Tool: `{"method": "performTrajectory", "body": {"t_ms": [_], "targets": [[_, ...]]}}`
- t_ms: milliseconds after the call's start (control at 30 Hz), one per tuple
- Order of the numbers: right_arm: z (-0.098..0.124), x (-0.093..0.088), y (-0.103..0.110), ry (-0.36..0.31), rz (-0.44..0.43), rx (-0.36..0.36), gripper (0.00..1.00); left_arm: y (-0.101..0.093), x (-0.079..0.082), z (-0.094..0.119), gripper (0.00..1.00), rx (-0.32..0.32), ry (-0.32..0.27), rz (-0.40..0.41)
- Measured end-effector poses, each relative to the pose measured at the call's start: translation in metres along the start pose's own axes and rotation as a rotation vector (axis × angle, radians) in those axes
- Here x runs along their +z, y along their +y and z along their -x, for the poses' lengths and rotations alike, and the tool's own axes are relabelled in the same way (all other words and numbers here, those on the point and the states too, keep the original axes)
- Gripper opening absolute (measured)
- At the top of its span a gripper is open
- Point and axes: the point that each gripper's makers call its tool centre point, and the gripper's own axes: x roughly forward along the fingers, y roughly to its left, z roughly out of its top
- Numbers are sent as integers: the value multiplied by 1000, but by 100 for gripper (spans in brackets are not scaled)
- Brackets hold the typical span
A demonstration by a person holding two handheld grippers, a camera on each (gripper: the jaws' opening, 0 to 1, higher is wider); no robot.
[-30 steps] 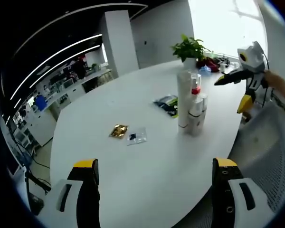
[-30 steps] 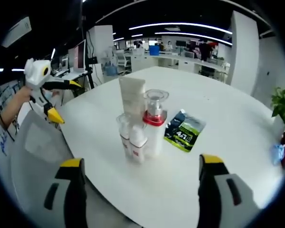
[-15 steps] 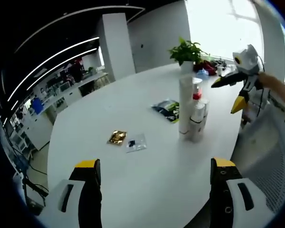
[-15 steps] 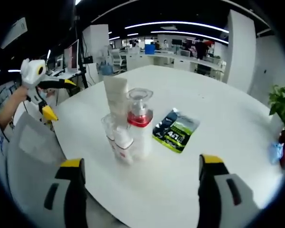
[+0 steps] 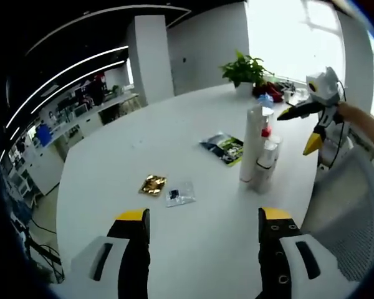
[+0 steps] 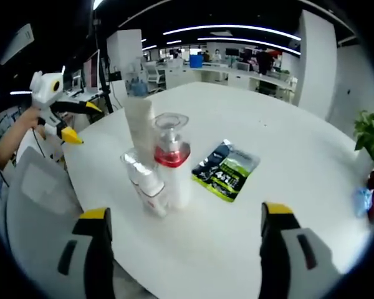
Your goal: Arrange the skincare products in the storage area until every visible bottle or jar stands upright without overlapping.
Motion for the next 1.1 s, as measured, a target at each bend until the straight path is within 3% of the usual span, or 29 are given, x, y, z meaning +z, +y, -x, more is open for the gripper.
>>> {"method": "performTrajectory", "body": {"t_ms": [300,400,733,867,1100], "targets": [[-8,-3,-9,17,-17,-2,100,1,25,-33,36,-99,-5,-18],[-10,-5,-14,31,-11,-4,99,3,34,-46,33,-118,-16,-13],[-16,-5,-33,48,-7,-17,82,-2,56,-81,30,-193,-15,-43],[-22,-5,-44,46,-19,-29,71,-5,60,-97,24,-247,-5,-56],[-35,-3,-59,46,-53,-36,55,-5,61,-124,20,-279,12,-29]]}}
